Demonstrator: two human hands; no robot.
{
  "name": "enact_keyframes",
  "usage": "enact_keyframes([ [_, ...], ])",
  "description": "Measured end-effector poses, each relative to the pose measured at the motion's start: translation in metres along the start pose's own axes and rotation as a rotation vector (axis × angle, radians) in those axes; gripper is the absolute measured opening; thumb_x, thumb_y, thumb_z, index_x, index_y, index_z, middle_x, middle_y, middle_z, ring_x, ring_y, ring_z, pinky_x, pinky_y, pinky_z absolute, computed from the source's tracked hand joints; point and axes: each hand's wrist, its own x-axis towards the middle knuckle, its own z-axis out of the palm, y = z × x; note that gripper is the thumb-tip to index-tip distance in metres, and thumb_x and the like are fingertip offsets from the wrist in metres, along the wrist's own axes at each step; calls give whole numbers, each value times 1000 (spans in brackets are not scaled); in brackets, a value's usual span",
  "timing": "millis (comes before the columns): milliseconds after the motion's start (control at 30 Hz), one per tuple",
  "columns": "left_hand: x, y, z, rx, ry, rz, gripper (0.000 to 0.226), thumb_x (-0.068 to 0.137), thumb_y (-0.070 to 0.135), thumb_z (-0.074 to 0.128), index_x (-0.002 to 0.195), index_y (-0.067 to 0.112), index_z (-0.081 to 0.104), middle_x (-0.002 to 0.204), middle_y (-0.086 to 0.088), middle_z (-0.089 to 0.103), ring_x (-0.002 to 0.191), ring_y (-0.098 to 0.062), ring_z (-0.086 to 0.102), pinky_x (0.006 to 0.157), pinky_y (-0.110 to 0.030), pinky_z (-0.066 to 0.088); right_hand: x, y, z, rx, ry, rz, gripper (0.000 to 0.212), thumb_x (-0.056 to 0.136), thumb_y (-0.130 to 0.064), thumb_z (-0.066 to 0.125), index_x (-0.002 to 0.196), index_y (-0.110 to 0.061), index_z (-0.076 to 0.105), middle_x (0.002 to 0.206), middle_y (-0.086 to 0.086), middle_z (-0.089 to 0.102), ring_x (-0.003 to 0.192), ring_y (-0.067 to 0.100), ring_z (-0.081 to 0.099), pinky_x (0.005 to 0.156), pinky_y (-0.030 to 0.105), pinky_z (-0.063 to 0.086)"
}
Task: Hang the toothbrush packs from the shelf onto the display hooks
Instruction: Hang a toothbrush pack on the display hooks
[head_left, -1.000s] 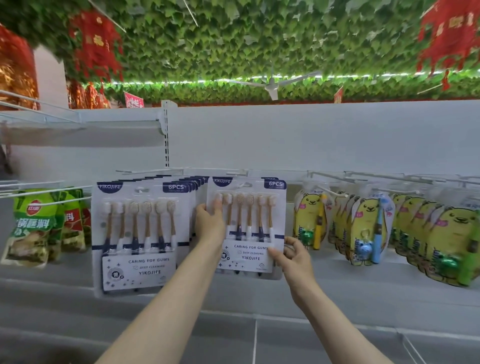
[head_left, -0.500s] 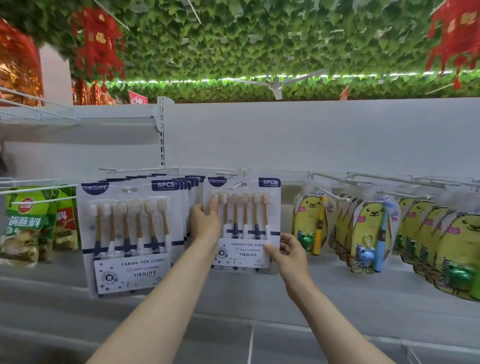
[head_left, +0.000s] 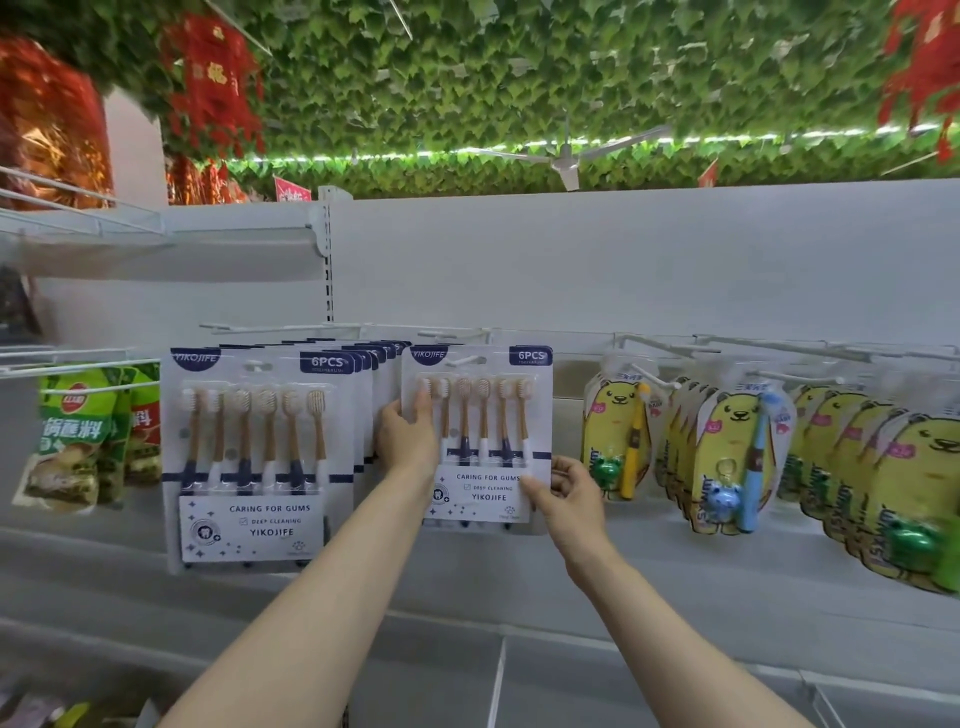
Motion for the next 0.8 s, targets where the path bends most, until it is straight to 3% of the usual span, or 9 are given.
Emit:
enact_keyframes([
  [100,-9,4,-3,45,-4,-19,73,93,65,45,142,11,41,138,-11,53,125,-31,52,103,-49,45,-4,-5,0,-101,-22,17,31,89,-14,73,114,-13,56,109,5,70,91,9,66,67,16,53],
  [200,-20,6,-9,81,-21,-38,74,95,62,44,148,10,34,146,-12,46,131,-33,47,107,-53,41,-13,-14,-4,-230,-22,23,33,89,-19,73,116,-15,55,108,-3,66,91,5,62,70,14,49],
  [333,-45,17,-19,163,-44,-23,73,96,59,44,149,10,31,151,-11,41,134,-33,44,108,-52,39,-32,-35,-22,-405,5,51,51,87,-31,75,130,-14,53,123,0,61,109,15,58,97,32,49],
  [400,-62,25,-27,173,-77,-6,71,97,56,47,149,11,32,151,-10,40,134,-32,44,108,-49,40,-45,-52,-35,-478,-11,38,54,89,-34,73,134,-13,53,128,2,60,116,19,57,101,33,47],
  [500,-94,38,-43,221,-136,57,64,97,45,56,148,13,35,152,-8,39,136,-29,42,108,-45,38,-70,-85,-60,-693,-28,-46,51,92,-39,67,135,-13,56,129,4,62,119,21,58,98,32,45],
  [633,-137,58,-65,429,-230,211,64,92,36,66,145,16,39,150,-8,42,134,-30,43,109,-43,38,-102,-136,-88,-957,-78,-185,48,94,-43,63,131,-12,58,126,6,64,116,26,59,95,40,49],
  [800,-212,75,-87,757,-329,452,60,92,36,63,145,18,42,149,-9,39,138,-30,36,110,-40,32,-170,-187,-129,-1302,-171,-327,47,95,-48,56,131,-17,55,124,6,61,111,28,59,86,44,52],
])
